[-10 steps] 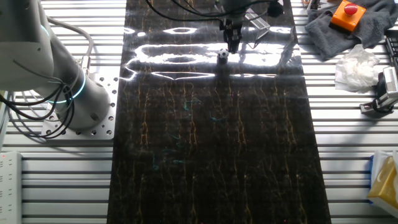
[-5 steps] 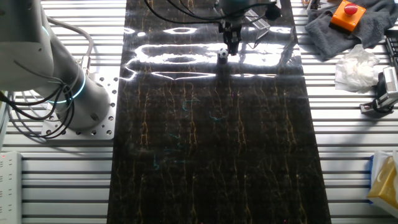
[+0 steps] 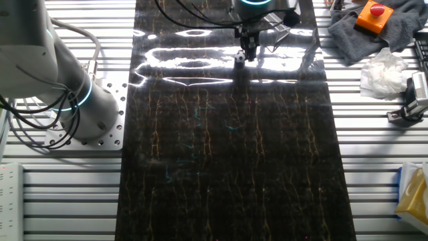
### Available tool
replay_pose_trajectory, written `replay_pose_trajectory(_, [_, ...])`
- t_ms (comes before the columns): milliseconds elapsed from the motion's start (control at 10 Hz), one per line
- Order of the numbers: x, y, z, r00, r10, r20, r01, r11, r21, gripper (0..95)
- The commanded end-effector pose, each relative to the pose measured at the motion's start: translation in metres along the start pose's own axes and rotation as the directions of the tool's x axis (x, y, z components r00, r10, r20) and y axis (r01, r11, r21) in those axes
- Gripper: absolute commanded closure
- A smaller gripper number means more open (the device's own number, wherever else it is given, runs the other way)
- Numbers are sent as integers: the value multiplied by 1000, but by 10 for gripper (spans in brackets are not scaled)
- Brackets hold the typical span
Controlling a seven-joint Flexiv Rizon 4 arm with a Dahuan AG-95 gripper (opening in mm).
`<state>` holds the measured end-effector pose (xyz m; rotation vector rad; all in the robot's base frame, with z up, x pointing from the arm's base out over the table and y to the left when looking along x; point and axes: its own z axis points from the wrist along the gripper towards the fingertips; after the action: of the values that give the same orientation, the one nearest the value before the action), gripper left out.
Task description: Push the soccer ball into the goal
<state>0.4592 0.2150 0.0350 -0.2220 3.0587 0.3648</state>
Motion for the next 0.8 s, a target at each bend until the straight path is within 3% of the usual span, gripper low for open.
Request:
replay_pose_trajectory(100, [-2,1,1,1000,14,7,-14,1000,-20,190])
replay_pose_trajectory(400, [-11,8,-5,1000,30,-2,-30,999,-20,190])
replay_pose_trajectory(800, [-35,31,-12,999,45,-13,-45,999,-10,190])
